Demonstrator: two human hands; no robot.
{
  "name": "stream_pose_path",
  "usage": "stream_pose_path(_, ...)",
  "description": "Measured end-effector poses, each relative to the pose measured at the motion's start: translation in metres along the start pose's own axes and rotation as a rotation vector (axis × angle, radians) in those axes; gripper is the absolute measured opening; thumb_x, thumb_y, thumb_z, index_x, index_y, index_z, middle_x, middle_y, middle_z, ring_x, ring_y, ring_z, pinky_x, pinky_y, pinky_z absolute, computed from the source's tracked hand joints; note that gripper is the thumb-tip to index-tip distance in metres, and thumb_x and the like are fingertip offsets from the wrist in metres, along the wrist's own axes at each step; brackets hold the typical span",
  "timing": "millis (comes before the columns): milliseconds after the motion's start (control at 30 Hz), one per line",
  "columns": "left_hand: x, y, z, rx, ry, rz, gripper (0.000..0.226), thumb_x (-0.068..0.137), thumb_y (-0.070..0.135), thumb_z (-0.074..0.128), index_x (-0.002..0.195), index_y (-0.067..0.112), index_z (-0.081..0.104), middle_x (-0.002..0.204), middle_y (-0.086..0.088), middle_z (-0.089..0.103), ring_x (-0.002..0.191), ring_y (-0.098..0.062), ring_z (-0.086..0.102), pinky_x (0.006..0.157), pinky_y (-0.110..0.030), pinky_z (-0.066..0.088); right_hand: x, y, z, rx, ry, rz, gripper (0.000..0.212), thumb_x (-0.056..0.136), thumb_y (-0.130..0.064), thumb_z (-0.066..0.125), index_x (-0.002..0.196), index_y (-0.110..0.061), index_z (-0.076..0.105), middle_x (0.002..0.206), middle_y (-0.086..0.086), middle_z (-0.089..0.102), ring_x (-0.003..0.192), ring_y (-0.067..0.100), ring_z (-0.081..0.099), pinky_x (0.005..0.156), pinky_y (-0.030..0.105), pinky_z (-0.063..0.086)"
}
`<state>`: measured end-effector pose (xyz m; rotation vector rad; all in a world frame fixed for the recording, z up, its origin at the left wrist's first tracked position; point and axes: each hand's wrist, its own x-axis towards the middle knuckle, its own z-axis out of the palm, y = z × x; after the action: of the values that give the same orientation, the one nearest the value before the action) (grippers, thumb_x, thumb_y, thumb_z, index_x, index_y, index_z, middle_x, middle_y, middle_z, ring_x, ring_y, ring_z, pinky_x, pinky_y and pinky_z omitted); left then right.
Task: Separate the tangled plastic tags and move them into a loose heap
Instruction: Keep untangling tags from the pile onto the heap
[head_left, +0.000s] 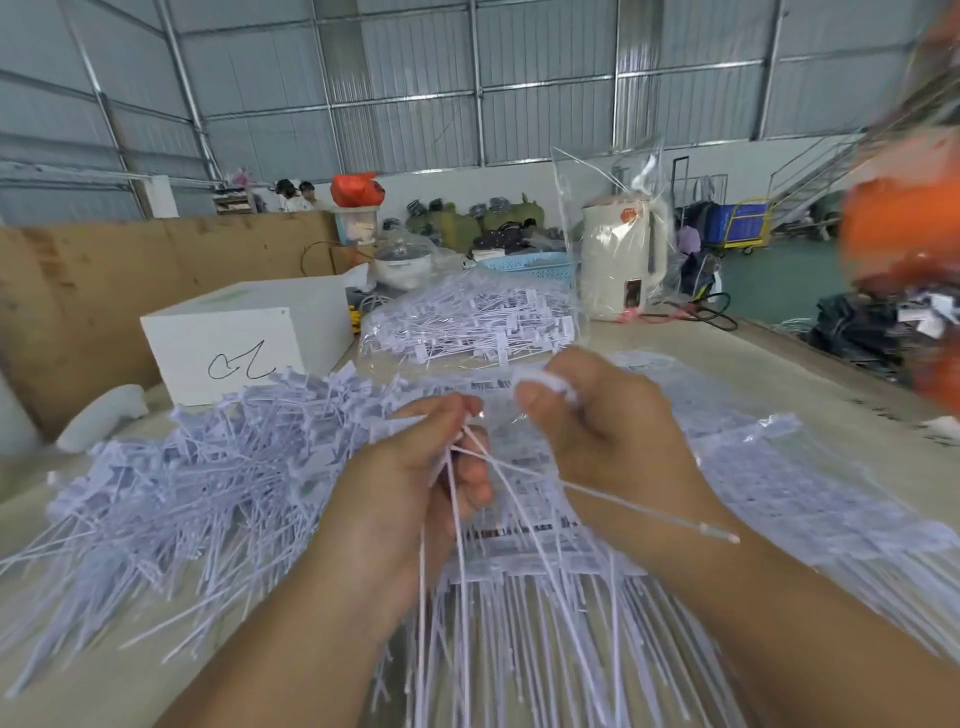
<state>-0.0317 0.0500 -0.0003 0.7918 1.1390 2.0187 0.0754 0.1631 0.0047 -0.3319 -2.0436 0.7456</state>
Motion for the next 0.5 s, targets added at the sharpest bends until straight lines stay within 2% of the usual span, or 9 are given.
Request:
stream_pose_path(67,0.001,0.005,-0.005,-0.050,0.051,-0.005,0.014,0.081,0.018,0.061,0.075,0.009,0.070,0.059,-0.004,0.052,0.042,-0.011,0.047,0.041,-0.018,0.045,0.006,0.003,-0.010,0.080,0.157,0.032,0.033,0.098,-0.031,0.055,0.068,-0.023,0.045,0.050,-0.013,0.044,0.043,0.003,0.037,0.042,0.015,0.031)
stream_pose_path(100,0.003,0.006,-0.007,-0.015,0.071,0.010,0.014,0.083,0.017,0.061,0.077,0.009,0.070,0.059,-0.004,0.052,0.042,-0.011,0.047,0.041,-0.019,0.045,0.009,0.006,-0.017,0.124,0.158,0.030,0.031,0.097,-0.032,0.055,0.070,-0.021,0.046,0.050,-0.011,0.040,0.043,0.002,0.034,0.042,0.014,0.030)
stream_pose_path(200,0.004,0.003,-0.009,0.121,0.033,0.019,0.015,0.082,0.024,0.063,0.078,0.012,0.071,0.059,-0.007,0.055,0.042,-0.015,0.050,0.039,-0.023,0.044,0.004,0.009,-0.022,0.273,-0.161,0.015,0.018,0.095,-0.037,0.059,0.090,-0.021,0.053,0.052,-0.007,0.038,0.043,0.006,0.031,0.042,0.018,0.031)
stream_pose_path(267,0.002,-0.002,-0.005,0.179,-0.062,-0.033,0.024,0.077,0.037,0.065,0.082,0.014,0.071,0.058,-0.007,0.057,0.043,-0.017,0.053,0.041,-0.026,0.045,-0.001,0.009,-0.011,0.282,-0.393,0.010,0.022,0.094,-0.042,0.059,0.108,-0.030,0.049,0.059,0.007,0.054,0.046,0.017,0.047,0.046,0.029,0.043)
stream_pose_path(300,0.001,-0.003,-0.004,0.181,-0.103,-0.063,0.029,0.077,0.042,0.063,0.081,0.015,0.072,0.058,-0.007,0.058,0.043,-0.017,0.053,0.042,-0.027,0.047,-0.003,0.008,-0.006,0.252,-0.456,-0.001,0.028,0.093,-0.044,0.059,0.115,-0.033,0.046,0.067,0.013,0.061,0.055,0.025,0.059,0.056,0.040,0.051)
stream_pose_path(333,0.000,-0.003,-0.004,0.185,-0.129,-0.076,0.032,0.077,0.047,0.063,0.080,0.017,0.075,0.056,-0.007,0.057,0.043,-0.018,0.054,0.043,-0.028,0.048,-0.004,0.009,-0.002,0.216,-0.488,-0.008,0.034,0.093,-0.045,0.058,0.121,-0.034,0.042,0.074,0.015,0.064,0.068,0.029,0.065,0.068,0.050,0.053)
stream_pose_path(400,0.000,-0.003,-0.006,0.230,-0.158,-0.055,0.036,0.075,0.052,0.068,0.082,0.018,0.076,0.054,-0.008,0.056,0.044,-0.020,0.055,0.045,-0.029,0.049,-0.004,0.011,-0.002,0.126,-0.506,-0.010,0.046,0.093,-0.047,0.057,0.132,-0.037,0.034,0.083,0.006,0.068,0.085,0.013,0.066,0.079,0.048,0.051)
stream_pose_path(433,-0.001,-0.003,-0.007,0.259,-0.163,-0.038,0.037,0.074,0.050,0.074,0.084,0.015,0.075,0.053,-0.009,0.056,0.044,-0.020,0.055,0.046,-0.029,0.049,-0.004,0.011,-0.003,0.078,-0.512,-0.014,0.051,0.094,-0.048,0.056,0.136,-0.038,0.029,0.086,0.002,0.069,0.086,0.007,0.065,0.079,0.045,0.050)
stream_pose_path(500,-0.002,-0.003,-0.007,0.301,-0.145,-0.024,0.030,0.070,0.036,0.081,0.083,0.010,0.073,0.052,-0.009,0.056,0.043,-0.018,0.054,0.045,-0.027,0.047,-0.006,0.010,-0.001,-0.002,-0.535,-0.033,0.059,0.093,-0.049,0.056,0.141,-0.042,0.022,0.088,0.000,0.071,0.077,0.011,0.066,0.076,0.044,0.052)
